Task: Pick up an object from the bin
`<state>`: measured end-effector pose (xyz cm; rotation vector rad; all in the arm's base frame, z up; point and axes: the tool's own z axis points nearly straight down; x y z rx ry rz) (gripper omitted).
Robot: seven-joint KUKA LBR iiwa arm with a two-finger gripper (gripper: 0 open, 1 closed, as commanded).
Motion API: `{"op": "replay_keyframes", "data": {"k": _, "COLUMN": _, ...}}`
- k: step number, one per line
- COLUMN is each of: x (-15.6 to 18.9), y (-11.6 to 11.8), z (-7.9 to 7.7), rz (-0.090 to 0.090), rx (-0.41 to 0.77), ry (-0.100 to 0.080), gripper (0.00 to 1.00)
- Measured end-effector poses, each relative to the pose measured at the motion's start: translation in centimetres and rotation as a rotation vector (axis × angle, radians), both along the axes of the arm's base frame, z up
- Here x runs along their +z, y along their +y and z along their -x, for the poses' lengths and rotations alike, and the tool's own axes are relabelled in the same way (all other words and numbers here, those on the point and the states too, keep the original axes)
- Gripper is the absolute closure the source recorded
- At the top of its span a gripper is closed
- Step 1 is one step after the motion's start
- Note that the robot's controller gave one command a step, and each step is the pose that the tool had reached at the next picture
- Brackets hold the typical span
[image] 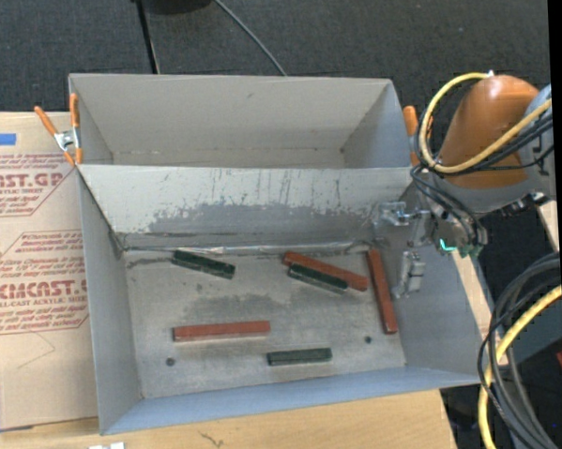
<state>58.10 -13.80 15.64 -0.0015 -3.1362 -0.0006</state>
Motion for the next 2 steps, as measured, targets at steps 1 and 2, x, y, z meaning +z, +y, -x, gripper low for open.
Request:
{"op": "replay_keyframes", "data": {"k": 1, "x": 0.5, "y": 0.0, "z": -0.2, "rz": 0.001, "rx": 0.001, "ry": -0.007, "gripper": 0.00}}
{"op": "replay_keyframes", "data": {"k": 2, "x": -5.3, "y": 4.0, "z": 0.4, "rz": 0.002, "rx": 0.004, "ry": -0.013, "gripper": 0.00}}
